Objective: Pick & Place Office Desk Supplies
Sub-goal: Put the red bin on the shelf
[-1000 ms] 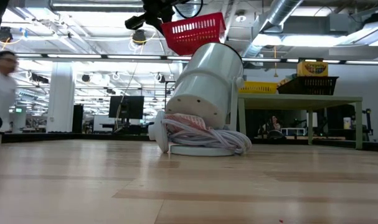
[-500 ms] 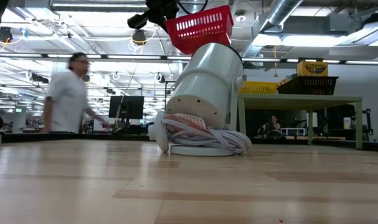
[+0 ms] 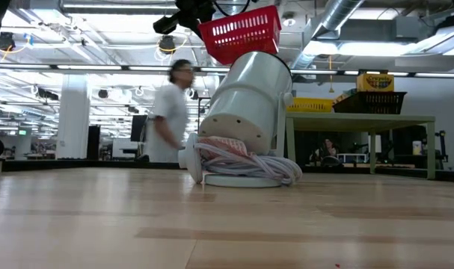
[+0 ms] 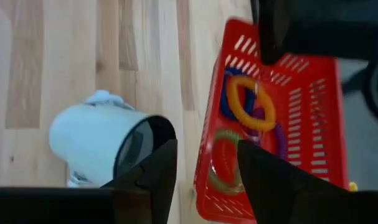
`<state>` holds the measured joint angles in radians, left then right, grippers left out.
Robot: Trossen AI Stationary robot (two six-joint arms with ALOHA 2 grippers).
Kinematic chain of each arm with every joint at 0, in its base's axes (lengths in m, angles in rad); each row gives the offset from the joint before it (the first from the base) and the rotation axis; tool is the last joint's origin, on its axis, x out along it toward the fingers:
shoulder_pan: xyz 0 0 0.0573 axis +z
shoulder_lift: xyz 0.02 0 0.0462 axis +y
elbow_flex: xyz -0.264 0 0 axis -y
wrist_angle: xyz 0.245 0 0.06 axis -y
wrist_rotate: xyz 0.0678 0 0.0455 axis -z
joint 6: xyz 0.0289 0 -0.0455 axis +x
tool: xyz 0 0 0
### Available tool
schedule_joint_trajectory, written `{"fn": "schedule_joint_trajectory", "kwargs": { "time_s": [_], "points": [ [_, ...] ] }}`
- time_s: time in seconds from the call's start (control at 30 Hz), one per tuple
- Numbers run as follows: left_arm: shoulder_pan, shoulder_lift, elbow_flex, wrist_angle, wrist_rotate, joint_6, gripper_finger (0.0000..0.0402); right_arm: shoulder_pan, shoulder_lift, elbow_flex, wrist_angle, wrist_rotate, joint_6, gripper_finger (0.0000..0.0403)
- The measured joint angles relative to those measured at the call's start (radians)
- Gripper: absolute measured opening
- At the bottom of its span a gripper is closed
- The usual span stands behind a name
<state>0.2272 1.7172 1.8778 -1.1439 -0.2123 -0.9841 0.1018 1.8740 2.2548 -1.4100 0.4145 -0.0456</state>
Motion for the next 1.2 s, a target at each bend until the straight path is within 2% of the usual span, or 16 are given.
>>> {"fn": "schedule_joint_trajectory", "kwargs": {
  "time_s": [0.7,1.0,1.1,1.2],
  "points": [
    [-0.013,0.000,0.000,0.028,0.000,0.000,0.0000,-0.057,0.023,-0.023,-0.019,-0.061,0.022,0.0162],
    [-0.013,0.000,0.000,0.004,0.000,0.000,0.0000,-0.057,0.041,-0.022,-0.028,-0.048,0.022,0.0160],
    [-0.014,0.000,0.000,0.002,0.000,0.000,0.0000,-0.056,0.041,-0.022,-0.036,-0.048,0.023,0.0147],
    [-0.018,0.000,0.000,0.008,0.000,0.000,0.0000,-0.057,0.042,-0.022,-0.059,-0.048,0.034,0.0113]
  ]
}}
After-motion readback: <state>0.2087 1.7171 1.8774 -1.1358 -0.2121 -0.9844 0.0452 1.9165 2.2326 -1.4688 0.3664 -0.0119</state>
